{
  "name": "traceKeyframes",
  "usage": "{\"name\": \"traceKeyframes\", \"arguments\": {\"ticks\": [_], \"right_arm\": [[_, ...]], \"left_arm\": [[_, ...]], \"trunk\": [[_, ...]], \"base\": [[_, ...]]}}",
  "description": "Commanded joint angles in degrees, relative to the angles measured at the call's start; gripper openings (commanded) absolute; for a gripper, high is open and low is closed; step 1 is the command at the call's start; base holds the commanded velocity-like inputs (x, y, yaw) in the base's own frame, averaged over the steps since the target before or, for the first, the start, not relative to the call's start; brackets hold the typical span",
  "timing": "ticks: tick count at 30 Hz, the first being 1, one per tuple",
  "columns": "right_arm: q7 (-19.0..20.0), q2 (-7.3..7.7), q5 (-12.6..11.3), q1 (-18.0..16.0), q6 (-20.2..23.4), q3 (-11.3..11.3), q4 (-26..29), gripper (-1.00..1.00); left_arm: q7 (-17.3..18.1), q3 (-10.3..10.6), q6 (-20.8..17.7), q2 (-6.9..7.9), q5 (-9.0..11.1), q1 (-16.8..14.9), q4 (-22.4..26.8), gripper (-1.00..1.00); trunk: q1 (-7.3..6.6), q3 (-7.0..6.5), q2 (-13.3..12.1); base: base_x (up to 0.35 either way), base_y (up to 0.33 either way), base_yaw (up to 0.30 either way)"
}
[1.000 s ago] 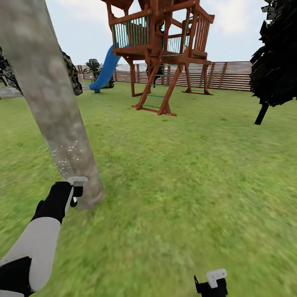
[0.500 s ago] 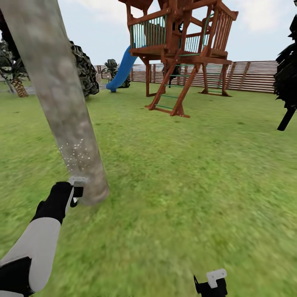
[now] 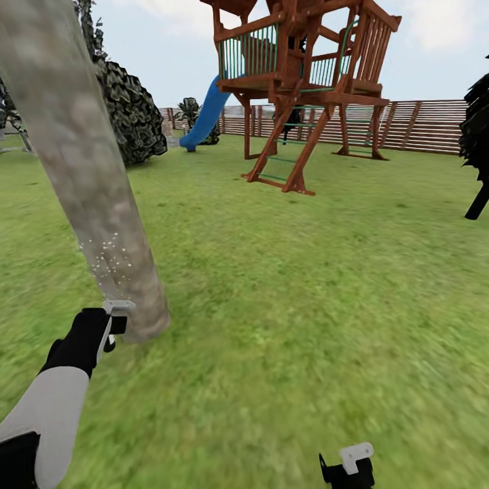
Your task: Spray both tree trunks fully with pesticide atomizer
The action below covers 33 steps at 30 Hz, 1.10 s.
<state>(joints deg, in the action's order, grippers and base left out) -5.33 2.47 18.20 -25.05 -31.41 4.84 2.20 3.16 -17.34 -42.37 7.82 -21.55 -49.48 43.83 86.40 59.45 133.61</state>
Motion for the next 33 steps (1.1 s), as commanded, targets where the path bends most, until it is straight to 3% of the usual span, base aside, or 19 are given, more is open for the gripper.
{"name": "traceKeyframes", "arguments": {"ticks": [1, 6, 11, 15, 21, 22, 27, 28, 29, 31, 33], "right_arm": [[0.02, 0.00, 0.00, 0.00, 0.00, 0.00, 0.00, 1.00], [0.04, -0.01, 0.00, 0.00, 0.01, -0.01, 0.00, 1.00], [0.03, -0.01, 0.00, 0.00, 0.02, -0.01, 0.00, 1.00], [-0.03, 0.01, 0.00, 0.00, 0.00, -0.01, -0.08, 1.00], [0.05, 0.00, 0.00, 0.00, 0.02, -0.01, -0.01, 1.00], [0.06, 0.00, 0.00, 0.00, 0.01, -0.01, 0.00, 1.00], [0.05, -0.01, 0.00, 0.00, 0.02, -0.01, 0.00, 1.00], [0.03, -0.01, 0.00, 0.00, 0.03, -0.01, 0.00, 1.00], [0.03, -0.01, 0.00, 0.00, 0.01, -0.01, -0.05, 1.00], [0.05, -0.01, 0.00, 0.00, 0.03, -0.01, -0.06, 1.00], [0.04, -0.01, 0.00, 0.00, 0.01, -0.01, -0.04, 1.00]], "left_arm": [[0.01, 0.03, 0.00, -0.27, 0.05, 0.01, -0.04, -1.00], [0.01, 0.04, 0.18, -2.39, 0.10, 0.00, -0.07, -1.00], [0.01, -1.14, 0.48, -0.15, -0.07, 1.93, -0.06, -1.00], [0.01, -1.12, 0.99, -0.13, -0.10, 2.43, -0.06, -1.00], [-0.17, -1.26, 7.68, 0.17, -0.24, 3.15, -6.18, -1.00], [-1.17, -1.28, 10.03, 0.17, -0.13, 3.48, -7.46, -1.00], [-6.84, -1.37, 12.20, -0.67, 0.52, 3.77, -10.74, -1.00], [-6.96, -1.38, 14.25, -0.77, 2.60, 3.77, -11.76, -1.00], [-7.00, -1.35, 19.34, -0.73, 5.94, 3.77, -14.32, -1.00], [-6.99, -1.17, 24.32, -0.76, 8.47, 3.77, -16.40, -1.00], [-6.98, -1.11, 25.00, -0.86, 8.82, 3.77, -16.70, -1.00]], "trunk": [[0.00, 0.00, 0.00], [0.00, 0.00, 0.00], [0.00, 0.00, 0.00], [0.00, 0.00, 0.00], [0.00, 0.00, 0.00], [0.00, 0.00, 0.00], [0.00, 0.00, 0.00], [0.00, 0.00, 0.00], [0.00, 0.00, 0.00], [0.00, 0.00, 0.00], [0.00, 0.00, 0.00]], "base": [[0.158, -0.233, 0.223], [0.142, -0.242, 0.269], [0.127, -0.248, 0.211], [0.145, -0.247, 0.015], [0.225, -0.208, 0.000], [0.232, -0.203, 0.000], [0.190, -0.161, 0.138], [0.024, -0.019, 0.271], [0.008, -0.006, 0.275], [0.043, -0.070, 0.263], [0.127, -0.207, 0.085]]}}
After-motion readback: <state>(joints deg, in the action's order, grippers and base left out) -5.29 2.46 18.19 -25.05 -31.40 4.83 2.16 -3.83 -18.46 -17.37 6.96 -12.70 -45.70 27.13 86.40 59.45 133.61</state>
